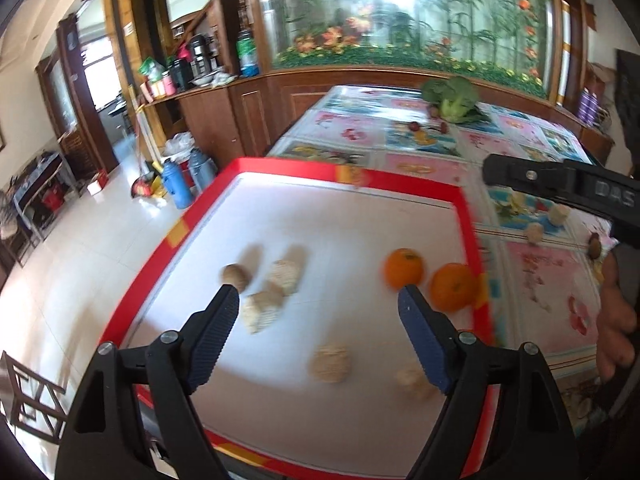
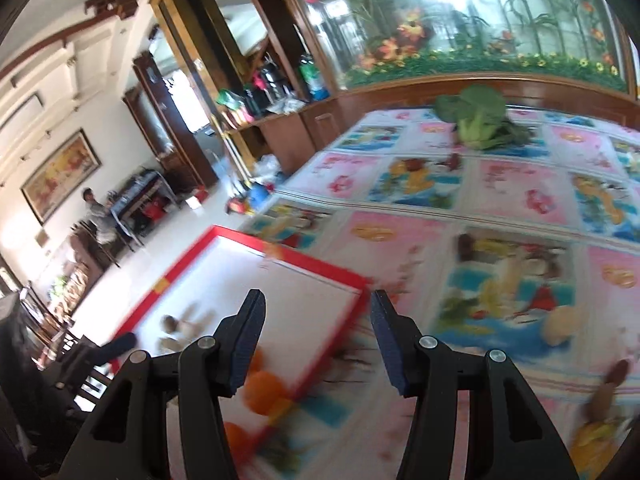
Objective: Organize fruits
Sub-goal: 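Grasp a beige disc with the right tool while the left tool grasps a beige cube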
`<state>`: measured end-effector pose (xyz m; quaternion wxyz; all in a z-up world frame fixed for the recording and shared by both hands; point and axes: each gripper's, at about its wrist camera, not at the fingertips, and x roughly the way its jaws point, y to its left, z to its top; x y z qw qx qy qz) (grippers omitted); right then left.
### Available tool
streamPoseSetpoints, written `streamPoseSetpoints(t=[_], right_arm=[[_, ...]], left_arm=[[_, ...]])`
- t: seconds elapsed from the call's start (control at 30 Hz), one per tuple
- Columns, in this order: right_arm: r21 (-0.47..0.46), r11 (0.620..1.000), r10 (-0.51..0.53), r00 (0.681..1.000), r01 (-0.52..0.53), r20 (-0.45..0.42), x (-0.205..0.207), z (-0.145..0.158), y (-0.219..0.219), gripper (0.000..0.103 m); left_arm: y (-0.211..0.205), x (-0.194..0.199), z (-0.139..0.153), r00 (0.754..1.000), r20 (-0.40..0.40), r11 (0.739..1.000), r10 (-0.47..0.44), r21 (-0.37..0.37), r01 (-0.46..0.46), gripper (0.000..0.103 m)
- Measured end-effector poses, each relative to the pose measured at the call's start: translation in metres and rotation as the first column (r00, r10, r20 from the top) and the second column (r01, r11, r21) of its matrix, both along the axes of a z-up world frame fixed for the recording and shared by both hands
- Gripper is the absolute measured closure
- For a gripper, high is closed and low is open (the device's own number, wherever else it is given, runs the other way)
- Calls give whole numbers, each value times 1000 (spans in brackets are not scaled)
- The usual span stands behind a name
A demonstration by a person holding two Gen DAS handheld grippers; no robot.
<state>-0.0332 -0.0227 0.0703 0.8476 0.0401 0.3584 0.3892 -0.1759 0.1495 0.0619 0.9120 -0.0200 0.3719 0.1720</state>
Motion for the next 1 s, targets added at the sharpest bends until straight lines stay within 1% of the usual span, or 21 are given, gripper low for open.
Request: streamPoseSetpoints(t=[0.17,0.23,0.37,0.47,0.57,0.73,0.77,0.83,0.87,0.9,0.97,1.0], right_arm=[[-44,996,-73,997,73,7,22,2,-44,49],[-51,994,-98,995,97,-5,31,3,-62,49],[-45,988,-148,986,145,-77,55,0,-104,49],[-44,984,-175,975,170,-136,66,-8,-123,49],[-68,984,-173,973,164,-154,69,-12,-127,49],[-105,984,-160,975,144,-154,69,-15,-124,50],[-109,983,-162,975,146,-155,70,-16,-123,53],[-111,985,-150,975,133,-165,72,-18,-122,59],[-116,986,-141,975,122,-174,73,-20,-120,62],[-125,985,-136,974,115,-178,73,-21,-118,63],[-144,984,-127,974,100,-187,73,-25,-112,63],[-151,984,-124,974,96,-188,73,-27,-110,63]], left_arm=[[-38,32,5,994,-27,994,-106,-10,106,20],[-51,44,6,991,-43,992,-129,-11,129,20],[-80,71,7,980,-57,981,-192,-26,191,20],[-100,89,4,973,-72,975,-221,-32,219,20],[-120,111,-5,961,-93,965,-261,-35,259,20],[-145,133,-17,944,-117,951,-307,-15,307,20],[-148,136,-19,943,-124,951,-309,-18,309,21],[-151,140,-22,938,-129,946,-323,-42,320,28],[-152,142,-23,934,-134,943,-331,-58,327,30],[-153,143,-24,931,-137,941,-337,-70,330,34],[-155,143,-27,928,-139,938,-346,-81,338,35],[-157,143,-28,926,-139,936,-350,-84,341,39]])
